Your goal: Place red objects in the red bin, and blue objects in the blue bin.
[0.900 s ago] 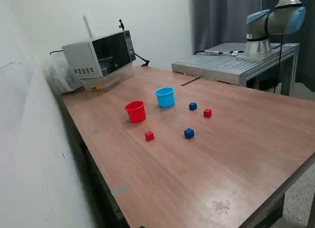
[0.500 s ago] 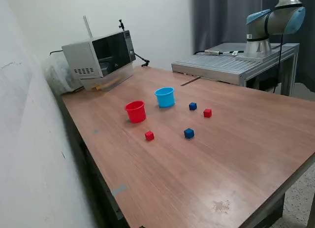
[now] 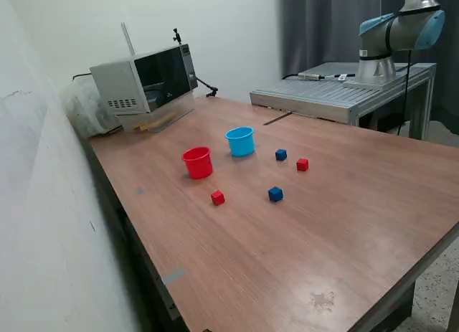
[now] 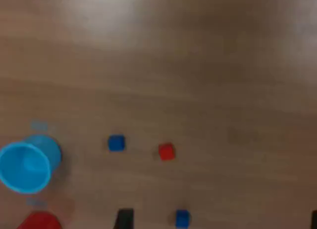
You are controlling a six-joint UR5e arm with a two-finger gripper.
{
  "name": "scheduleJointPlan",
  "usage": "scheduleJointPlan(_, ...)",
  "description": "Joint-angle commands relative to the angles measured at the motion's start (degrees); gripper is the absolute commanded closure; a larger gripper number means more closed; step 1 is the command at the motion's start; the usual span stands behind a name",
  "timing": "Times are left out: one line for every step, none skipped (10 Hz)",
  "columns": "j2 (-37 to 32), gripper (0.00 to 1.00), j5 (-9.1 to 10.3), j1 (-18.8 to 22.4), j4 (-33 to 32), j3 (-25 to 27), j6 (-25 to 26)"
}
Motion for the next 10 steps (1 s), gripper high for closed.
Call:
scheduleJointPlan(6.44,0.0,-0.08,-0.27,-11.58,3.16,0.03)
scheduleJointPlan(8.3,0.0,0.0,-0.36,-16.14,4.65,0.03)
scheduleJointPlan(10.75,0.0,0.09,-1.66,-19.67,6.15,-0.32)
scheduleJointPlan(13.73,0.0,0.09,-3.85,-23.88,8.68,-2.15)
scheduleJointPlan(16.46,0.0,0.09,-5.18,-27.75,10.36,-6.0)
scheduleJointPlan(19.36,0.0,0.18,-8.5,-30.05,11.25,-9.34)
scheduleJointPlan(22.35,0.0,0.18,-11.05,-31.9,11.43,-10.94)
scheduleJointPlan(24.55,0.0,0.18,-13.17,-33.31,11.43,-13.13)
scheduleJointPlan(25.97,0.0,0.18,-14.32,-34.02,11.35,-14.98)
scheduleJointPlan(26.68,0.0,0.18,-14.85,-34.03,11.26,-15.87)
